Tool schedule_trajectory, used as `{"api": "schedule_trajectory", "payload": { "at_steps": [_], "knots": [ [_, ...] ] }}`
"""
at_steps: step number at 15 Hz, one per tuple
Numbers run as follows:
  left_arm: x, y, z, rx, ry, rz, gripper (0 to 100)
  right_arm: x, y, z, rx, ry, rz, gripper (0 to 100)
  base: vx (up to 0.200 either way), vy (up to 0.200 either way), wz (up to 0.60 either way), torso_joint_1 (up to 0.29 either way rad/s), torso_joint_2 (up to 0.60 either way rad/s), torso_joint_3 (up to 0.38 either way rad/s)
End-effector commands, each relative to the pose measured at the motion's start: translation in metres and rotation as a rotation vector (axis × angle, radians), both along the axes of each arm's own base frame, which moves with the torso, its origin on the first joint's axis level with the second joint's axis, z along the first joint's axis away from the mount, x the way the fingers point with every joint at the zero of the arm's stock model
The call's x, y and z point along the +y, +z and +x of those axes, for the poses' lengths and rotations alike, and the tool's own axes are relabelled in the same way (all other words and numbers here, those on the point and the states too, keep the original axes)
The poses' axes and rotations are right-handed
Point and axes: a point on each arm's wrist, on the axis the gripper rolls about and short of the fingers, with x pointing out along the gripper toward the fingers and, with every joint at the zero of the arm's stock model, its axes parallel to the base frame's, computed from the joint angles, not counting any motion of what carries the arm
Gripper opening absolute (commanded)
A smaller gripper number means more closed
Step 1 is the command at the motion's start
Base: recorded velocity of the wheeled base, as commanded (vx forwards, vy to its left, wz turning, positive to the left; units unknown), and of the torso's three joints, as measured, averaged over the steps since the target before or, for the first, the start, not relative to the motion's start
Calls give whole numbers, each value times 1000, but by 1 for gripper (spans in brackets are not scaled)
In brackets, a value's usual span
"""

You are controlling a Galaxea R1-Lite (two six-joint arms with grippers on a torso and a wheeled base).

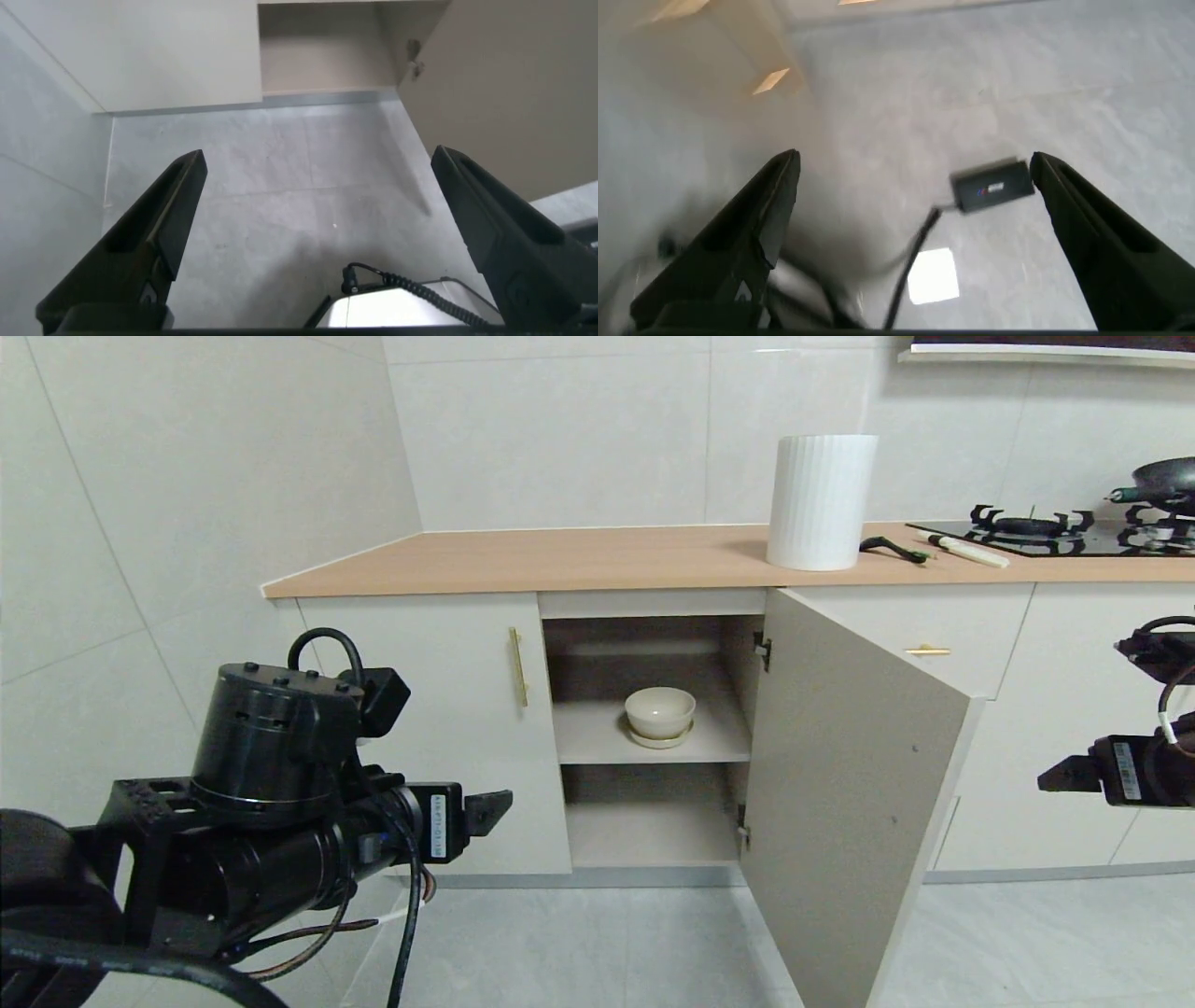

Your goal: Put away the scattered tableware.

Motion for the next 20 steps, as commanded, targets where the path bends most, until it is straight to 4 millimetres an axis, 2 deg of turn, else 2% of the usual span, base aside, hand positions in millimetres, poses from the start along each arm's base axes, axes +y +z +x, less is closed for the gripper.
{"api": "schedule_trajectory", "payload": {
  "at_steps": [1,5,7,16,20],
  "knots": [
    [0,1,0,-3,2,-2,100,-8,-16,21,22,-32,9,100,0,0,0,0,0,0],
    [1,1,-1,-6,1,-3,100,-9,-48,62,-16,-105,99,100,0,0,0,0,0,0],
    [1,1,-2,-6,1,-3,100,-8,-57,74,-54,-121,125,100,0,0,0,0,0,0],
    [1,4,-4,-15,-2,-9,100,14,-74,77,-10,-47,172,100,0,0,0,0,0,0],
    [2,9,-5,-37,-4,-23,100,27,-80,71,1,-7,193,100,0,0,0,0,0,0]
  ]
}}
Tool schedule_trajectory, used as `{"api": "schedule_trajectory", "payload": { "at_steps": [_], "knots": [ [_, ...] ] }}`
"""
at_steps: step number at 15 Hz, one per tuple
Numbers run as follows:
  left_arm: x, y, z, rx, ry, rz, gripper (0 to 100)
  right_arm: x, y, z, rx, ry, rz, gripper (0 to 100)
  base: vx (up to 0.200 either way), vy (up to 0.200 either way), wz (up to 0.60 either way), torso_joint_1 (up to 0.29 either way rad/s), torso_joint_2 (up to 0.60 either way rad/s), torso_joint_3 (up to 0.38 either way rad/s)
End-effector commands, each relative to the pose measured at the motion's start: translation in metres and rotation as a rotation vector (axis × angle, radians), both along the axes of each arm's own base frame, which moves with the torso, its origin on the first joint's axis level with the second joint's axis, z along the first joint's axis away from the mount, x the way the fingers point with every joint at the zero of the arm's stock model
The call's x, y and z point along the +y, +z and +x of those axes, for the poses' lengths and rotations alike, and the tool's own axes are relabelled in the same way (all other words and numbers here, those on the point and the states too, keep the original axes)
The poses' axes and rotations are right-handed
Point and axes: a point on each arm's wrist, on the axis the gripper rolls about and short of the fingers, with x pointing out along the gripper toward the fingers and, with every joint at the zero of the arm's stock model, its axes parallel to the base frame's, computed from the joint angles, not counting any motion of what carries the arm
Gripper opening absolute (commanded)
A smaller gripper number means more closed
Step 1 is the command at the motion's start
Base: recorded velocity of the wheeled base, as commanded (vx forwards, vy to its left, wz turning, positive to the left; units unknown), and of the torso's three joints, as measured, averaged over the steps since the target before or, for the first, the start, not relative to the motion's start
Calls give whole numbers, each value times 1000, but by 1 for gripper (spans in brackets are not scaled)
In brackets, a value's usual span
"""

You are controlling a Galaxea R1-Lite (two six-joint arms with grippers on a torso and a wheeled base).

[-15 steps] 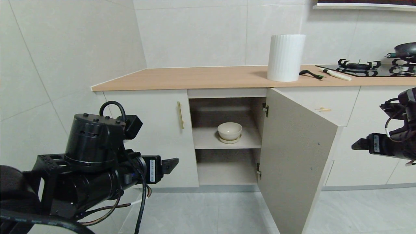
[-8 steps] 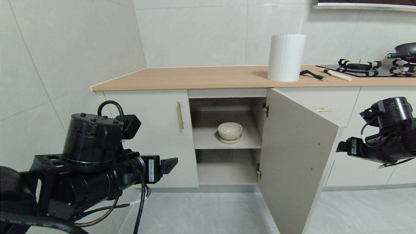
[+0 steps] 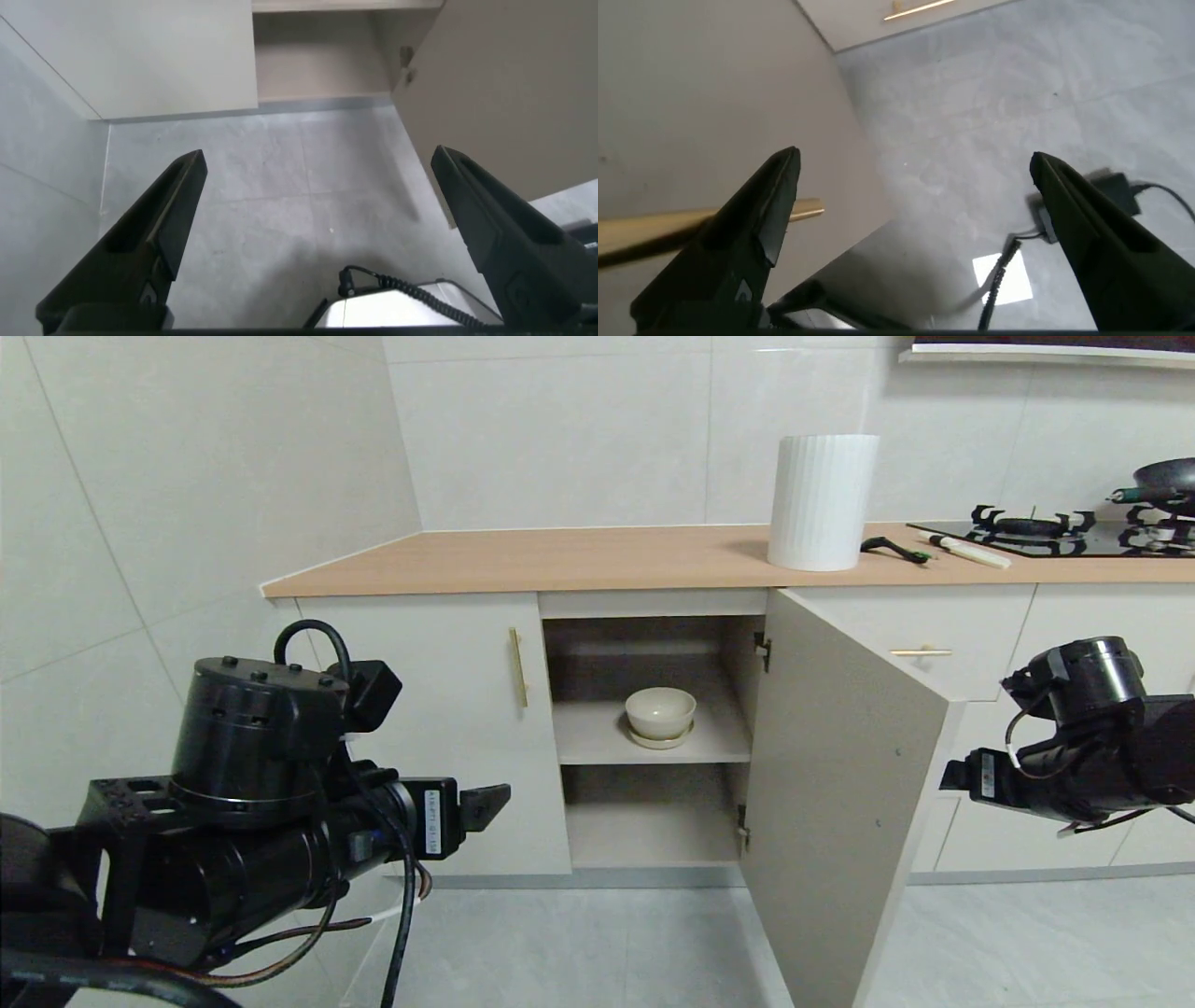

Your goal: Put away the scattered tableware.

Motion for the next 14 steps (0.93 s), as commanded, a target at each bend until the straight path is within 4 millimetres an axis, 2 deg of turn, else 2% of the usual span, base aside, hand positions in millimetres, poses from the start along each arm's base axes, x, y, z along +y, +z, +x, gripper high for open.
{"api": "schedule_trajectory", "payload": {
  "at_steps": [1,4,5,6,7,9,10,12,14],
  "knots": [
    [1,5,-2,-19,0,-12,100,9,-3,-2,8,30,5,100,0,0,0,0,0,0],
    [2,9,-4,-35,-1,-24,100,41,1,5,-16,139,24,100,0,0,0,0,0,0],
    [2,9,-4,-35,-1,-24,100,41,1,5,-16,139,24,100,0,0,0,0,0,0],
    [1,11,-3,-50,2,-32,100,66,9,13,-54,220,35,100,0,0,0,0,0,0],
    [1,12,-2,-62,2,-39,100,81,14,16,-76,264,42,100,0,0,0,0,0,0],
    [0,11,0,-67,4,-42,100,110,12,20,-83,336,45,100,0,0,0,0,0,0],
    [0,11,0,-68,5,-44,100,115,12,20,-85,349,46,100,0,0,0,0,0,0],
    [0,11,0,-70,6,-42,100,139,2,19,-61,397,58,100,0,0,0,0,0,0],
    [0,11,1,-71,7,-40,100,147,-5,22,-55,405,66,100,0,0,0,0,0,0]
  ]
}}
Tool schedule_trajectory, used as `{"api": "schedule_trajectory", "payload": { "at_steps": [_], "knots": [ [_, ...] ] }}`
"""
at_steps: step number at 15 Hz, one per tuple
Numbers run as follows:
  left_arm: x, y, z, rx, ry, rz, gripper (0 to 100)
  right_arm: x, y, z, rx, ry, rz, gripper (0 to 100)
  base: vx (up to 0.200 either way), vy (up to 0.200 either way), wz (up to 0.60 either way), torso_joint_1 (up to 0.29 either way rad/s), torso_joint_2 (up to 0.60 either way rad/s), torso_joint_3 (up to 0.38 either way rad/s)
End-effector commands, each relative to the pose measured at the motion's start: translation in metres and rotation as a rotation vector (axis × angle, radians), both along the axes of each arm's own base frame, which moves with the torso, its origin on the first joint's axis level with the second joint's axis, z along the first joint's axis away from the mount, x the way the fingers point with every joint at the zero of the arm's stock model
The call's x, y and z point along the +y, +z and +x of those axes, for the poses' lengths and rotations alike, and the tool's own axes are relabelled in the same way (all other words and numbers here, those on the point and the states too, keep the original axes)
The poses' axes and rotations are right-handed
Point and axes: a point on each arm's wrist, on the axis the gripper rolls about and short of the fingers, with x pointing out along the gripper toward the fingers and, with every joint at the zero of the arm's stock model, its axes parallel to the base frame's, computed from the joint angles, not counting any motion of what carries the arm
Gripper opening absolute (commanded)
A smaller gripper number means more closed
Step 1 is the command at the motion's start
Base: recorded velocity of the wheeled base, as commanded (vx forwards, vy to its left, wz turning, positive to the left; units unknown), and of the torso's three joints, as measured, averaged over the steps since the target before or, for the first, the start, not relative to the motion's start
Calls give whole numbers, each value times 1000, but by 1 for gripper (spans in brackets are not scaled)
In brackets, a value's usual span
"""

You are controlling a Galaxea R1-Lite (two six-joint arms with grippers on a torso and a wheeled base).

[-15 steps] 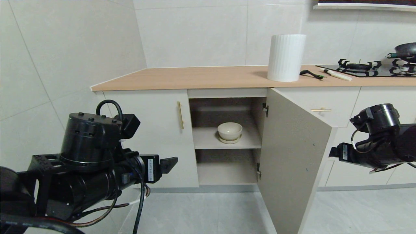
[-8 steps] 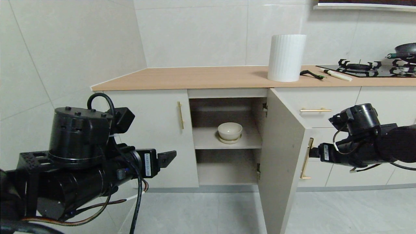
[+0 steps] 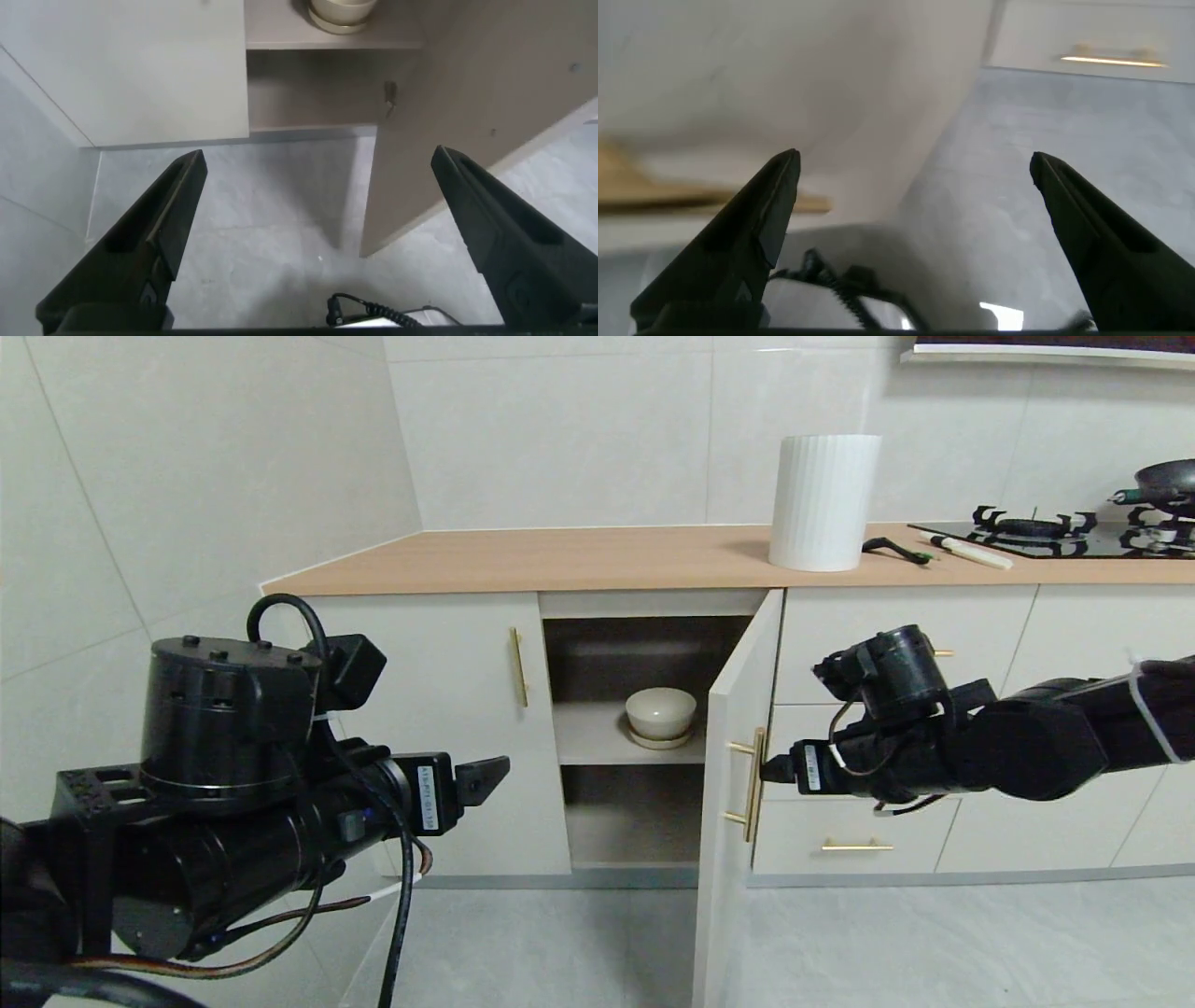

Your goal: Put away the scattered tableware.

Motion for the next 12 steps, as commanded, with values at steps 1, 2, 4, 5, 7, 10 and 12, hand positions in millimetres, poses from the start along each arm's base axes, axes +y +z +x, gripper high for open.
{"api": "schedule_trajectory", "payload": {
  "at_steps": [1,2,4,5,7,10,12],
  "knots": [
    [-1,-1,1,2,1,2,100,11,-12,7,13,14,-4,100,0,0,0,0,0,0],
    [0,-2,1,1,18,15,100,14,-16,14,10,5,7,100,0,0,0,0,0,0],
    [-1,-5,3,6,47,38,100,16,-19,16,18,-5,17,100,0,0,0,0,0,0],
    [-1,-5,3,5,48,40,100,17,-20,16,20,-4,16,100,0,0,0,0,0,0],
    [-1,-7,2,11,44,45,100,17,-19,16,18,-5,16,100,0,0,0,0,0,0],
    [-2,-11,-1,22,21,78,100,17,-21,16,24,-4,14,100,67,0,0,1,2,1],
    [-2,-11,-1,21,20,79,100,20,-25,16,32,1,11,100,200,0,0,-5,2,5]
  ]
}}
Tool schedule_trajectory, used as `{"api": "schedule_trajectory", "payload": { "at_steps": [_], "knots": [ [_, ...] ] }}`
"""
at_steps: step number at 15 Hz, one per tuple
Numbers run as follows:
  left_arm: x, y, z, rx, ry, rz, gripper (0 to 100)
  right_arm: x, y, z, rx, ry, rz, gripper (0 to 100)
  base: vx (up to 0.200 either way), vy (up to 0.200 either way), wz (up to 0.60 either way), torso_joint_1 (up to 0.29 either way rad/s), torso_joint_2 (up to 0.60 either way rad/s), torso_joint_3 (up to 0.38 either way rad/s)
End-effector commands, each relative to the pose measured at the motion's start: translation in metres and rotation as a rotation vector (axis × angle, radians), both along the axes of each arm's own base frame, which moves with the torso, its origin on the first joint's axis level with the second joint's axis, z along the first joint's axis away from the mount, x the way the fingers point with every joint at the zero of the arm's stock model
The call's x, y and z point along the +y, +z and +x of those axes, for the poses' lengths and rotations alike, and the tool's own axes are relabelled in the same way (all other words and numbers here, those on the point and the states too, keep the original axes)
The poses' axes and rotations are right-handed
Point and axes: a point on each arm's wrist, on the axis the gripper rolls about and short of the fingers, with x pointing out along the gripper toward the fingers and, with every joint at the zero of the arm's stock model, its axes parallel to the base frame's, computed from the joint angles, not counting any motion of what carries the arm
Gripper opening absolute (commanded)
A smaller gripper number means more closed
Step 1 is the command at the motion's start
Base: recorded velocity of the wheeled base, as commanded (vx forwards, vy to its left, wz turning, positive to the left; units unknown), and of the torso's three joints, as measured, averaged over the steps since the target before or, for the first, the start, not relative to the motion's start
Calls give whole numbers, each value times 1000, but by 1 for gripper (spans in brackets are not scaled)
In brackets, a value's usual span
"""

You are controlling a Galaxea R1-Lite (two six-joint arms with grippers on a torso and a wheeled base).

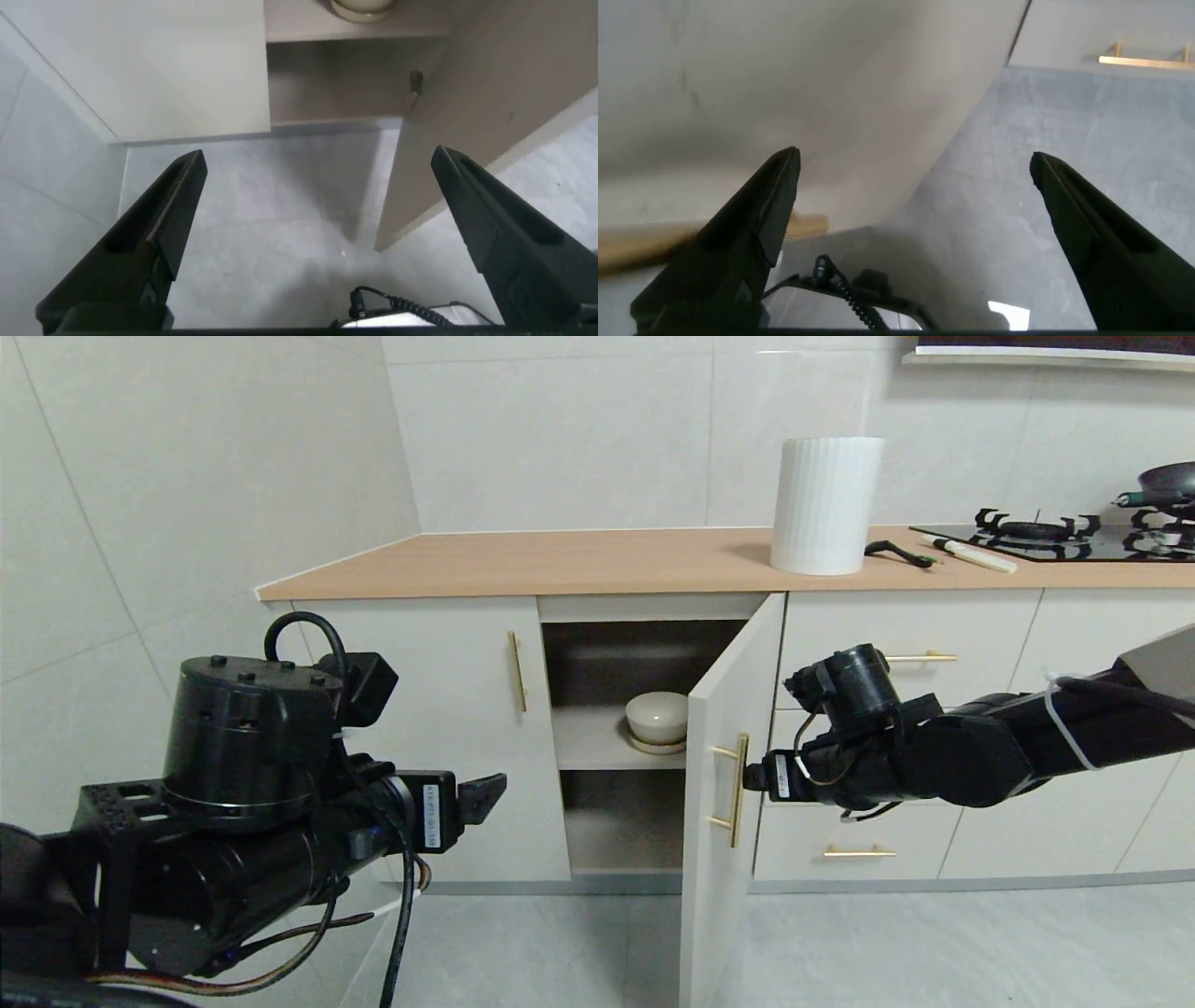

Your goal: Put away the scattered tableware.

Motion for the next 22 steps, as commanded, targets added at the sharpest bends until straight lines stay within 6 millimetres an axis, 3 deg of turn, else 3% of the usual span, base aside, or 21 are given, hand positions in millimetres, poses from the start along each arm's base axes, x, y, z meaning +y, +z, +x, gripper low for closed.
{"api": "schedule_trajectory", "payload": {
  "at_steps": [1,7,16,22],
  "knots": [
    [0,0,0,1,0,1,100,4,-6,0,12,8,-4,100,200,0,0,2,2,2],
    [0,-1,0,0,-1,3,100,19,-9,-3,29,12,35,100,200,0,0,3,2,2],
    [6,10,-10,-42,9,-50,100,47,-34,33,25,-158,271,100,0,0,0,0,0,0],
    [5,5,-8,-31,6,-37,100,51,-43,47,18,-213,339,100,0,0,0,0,0,0]
  ]
}}
